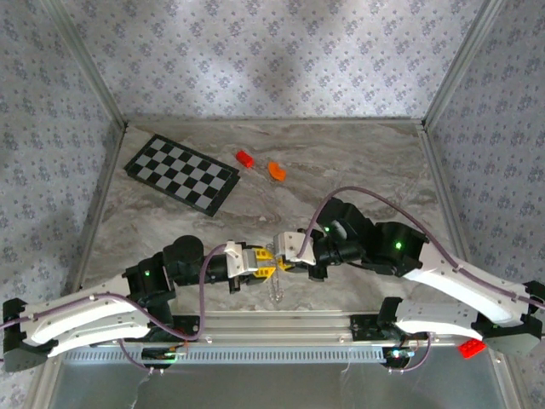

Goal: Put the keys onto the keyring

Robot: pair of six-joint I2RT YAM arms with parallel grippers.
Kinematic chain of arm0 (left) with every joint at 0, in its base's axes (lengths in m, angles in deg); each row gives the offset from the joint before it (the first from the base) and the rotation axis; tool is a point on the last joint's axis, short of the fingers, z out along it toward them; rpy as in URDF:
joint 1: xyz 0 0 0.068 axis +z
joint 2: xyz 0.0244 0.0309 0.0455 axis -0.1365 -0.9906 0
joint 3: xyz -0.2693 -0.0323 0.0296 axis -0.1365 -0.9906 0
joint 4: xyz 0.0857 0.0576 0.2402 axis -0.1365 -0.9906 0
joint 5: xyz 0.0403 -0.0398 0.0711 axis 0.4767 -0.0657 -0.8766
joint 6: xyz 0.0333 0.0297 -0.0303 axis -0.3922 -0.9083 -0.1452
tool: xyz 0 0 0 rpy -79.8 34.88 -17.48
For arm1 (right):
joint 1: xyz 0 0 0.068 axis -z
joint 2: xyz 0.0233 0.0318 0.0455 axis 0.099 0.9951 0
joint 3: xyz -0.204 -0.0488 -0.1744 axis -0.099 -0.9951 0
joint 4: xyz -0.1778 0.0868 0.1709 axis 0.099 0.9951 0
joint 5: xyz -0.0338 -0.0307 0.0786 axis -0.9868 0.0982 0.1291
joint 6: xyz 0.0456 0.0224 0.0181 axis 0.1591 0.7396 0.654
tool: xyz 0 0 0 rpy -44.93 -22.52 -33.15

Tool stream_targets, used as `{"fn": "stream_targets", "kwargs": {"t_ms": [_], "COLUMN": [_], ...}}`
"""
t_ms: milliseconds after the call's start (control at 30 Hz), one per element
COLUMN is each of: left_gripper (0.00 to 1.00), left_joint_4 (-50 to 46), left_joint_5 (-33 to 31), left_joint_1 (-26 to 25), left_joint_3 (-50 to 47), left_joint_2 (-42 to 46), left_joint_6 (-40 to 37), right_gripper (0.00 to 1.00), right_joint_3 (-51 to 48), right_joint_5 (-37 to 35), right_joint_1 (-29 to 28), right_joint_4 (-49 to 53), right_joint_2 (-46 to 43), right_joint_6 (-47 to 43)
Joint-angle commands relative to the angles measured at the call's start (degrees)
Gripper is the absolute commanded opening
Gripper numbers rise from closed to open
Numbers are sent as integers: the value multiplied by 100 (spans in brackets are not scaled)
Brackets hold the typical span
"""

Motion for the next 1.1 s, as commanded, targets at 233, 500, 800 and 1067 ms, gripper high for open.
{"fn": "stream_targets", "kwargs": {"t_ms": [233, 500, 800, 1067], "left_gripper": [19, 23, 14, 0], "left_joint_4": [257, 206, 135, 179], "left_joint_5": [109, -18, -84, -56], "left_joint_1": [2, 0, 1, 2], "left_joint_3": [198, 222, 248, 223], "left_joint_2": [-46, 42, 65, 79], "left_joint_6": [89, 87, 70, 88], "right_gripper": [0, 0, 0, 0], "right_joint_3": [228, 320, 355, 296], "right_joint_5": [141, 115, 78, 26], "right_joint_1": [-50, -136, -173, -182], "right_joint_4": [35, 282, 311, 232], "right_joint_2": [34, 99, 132, 122], "right_joint_6": [-138, -237, -283, -227]}}
